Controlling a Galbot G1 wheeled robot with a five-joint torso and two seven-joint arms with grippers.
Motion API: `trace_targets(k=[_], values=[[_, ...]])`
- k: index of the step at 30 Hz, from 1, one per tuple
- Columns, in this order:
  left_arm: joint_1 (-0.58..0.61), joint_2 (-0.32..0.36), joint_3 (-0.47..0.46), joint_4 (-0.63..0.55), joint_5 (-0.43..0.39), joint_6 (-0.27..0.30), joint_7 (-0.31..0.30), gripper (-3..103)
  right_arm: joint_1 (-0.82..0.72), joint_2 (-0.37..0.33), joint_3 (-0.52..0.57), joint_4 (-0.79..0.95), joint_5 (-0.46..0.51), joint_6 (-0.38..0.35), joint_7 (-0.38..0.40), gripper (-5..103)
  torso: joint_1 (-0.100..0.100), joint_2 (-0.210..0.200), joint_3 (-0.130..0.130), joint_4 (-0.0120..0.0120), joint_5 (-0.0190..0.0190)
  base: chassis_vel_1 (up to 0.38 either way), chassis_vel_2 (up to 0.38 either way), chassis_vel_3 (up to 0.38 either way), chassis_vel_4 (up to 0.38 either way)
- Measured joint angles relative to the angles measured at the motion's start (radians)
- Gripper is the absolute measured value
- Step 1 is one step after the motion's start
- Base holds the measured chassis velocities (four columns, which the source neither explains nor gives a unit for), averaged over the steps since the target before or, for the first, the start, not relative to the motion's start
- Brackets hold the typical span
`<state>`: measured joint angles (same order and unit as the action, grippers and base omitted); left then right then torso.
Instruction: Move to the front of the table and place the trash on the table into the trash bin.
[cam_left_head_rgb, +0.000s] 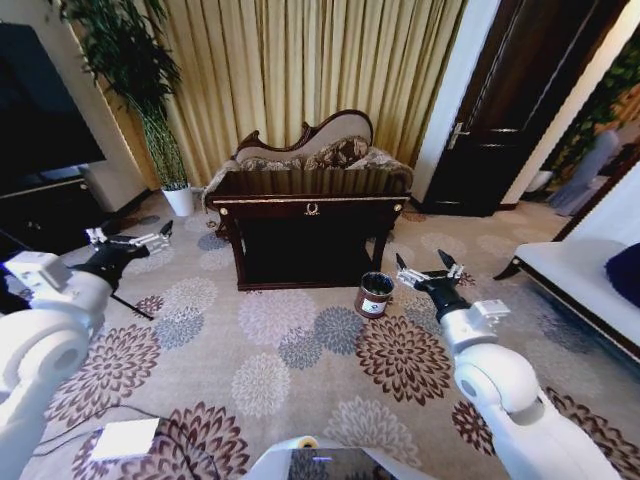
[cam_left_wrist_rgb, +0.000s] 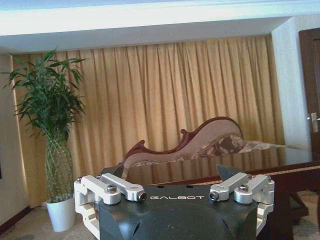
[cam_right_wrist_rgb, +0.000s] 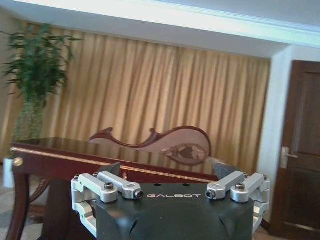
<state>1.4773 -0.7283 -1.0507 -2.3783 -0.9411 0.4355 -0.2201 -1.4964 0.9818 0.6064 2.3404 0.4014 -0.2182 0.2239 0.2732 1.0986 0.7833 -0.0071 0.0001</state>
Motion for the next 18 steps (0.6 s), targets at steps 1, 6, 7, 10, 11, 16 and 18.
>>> trace_targets(k=[1, 6, 7, 10, 11, 16, 18], values=[[0.002, -0.004, -0.002, -0.005, 0.0, 0.0, 0.001, 100, -0.007, 0.005, -0.013, -0.007, -0.025, 0.032, -0.02, 100, 0.0, 0.0, 0.0, 0.0001, 0.0, 0.0, 0.0, 0.0, 0.0], [0.003, -0.002, -0.025, -0.009, -0.014, 0.003, 0.001, 100, -0.013, 0.01, -0.056, 0.009, -0.056, 0.058, -0.031, 100, 0.0, 0.0, 0.0, 0.0002, -0.0001, 0.0, 0.0, 0.0, 0.0], [0.002, 0.0, -0.031, -0.009, -0.018, 0.008, -0.002, 100, -0.004, 0.009, -0.074, 0.023, -0.049, 0.036, 0.001, 100, 0.0, 0.0, 0.0, 0.0002, -0.0003, 0.0, 0.0, 0.0, 0.0], [0.007, -0.001, -0.041, -0.004, -0.017, 0.019, -0.021, 100, 0.026, 0.008, -0.093, 0.046, 0.012, -0.023, 0.085, 100, 0.0, 0.0, 0.0, 0.0, -0.0001, 0.0, 0.0, 0.0, 0.0], [0.019, -0.008, -0.049, 0.0, -0.007, 0.021, -0.024, 100, 0.042, 0.005, -0.093, 0.051, 0.045, -0.046, 0.129, 100, 0.0, 0.0, 0.0, 0.0, -0.0001, 0.0, 0.0, 0.0, 0.0], [0.069, -0.057, -0.088, 0.033, 0.05, 0.023, 0.013, 100, 0.078, -0.014, -0.049, 0.048, 0.14, -0.104, 0.206, 100, 0.0, 0.0, 0.0, 0.0003, -0.0003, 0.0, 0.0, 0.0, 0.0], [0.078, -0.069, -0.098, 0.04, 0.054, 0.031, 0.018, 100, 0.084, -0.019, -0.032, 0.046, 0.156, -0.116, 0.212, 100, 0.0, 0.0, 0.0, 0.0003, -0.0003, 0.0, 0.0, 0.0, 0.0]])
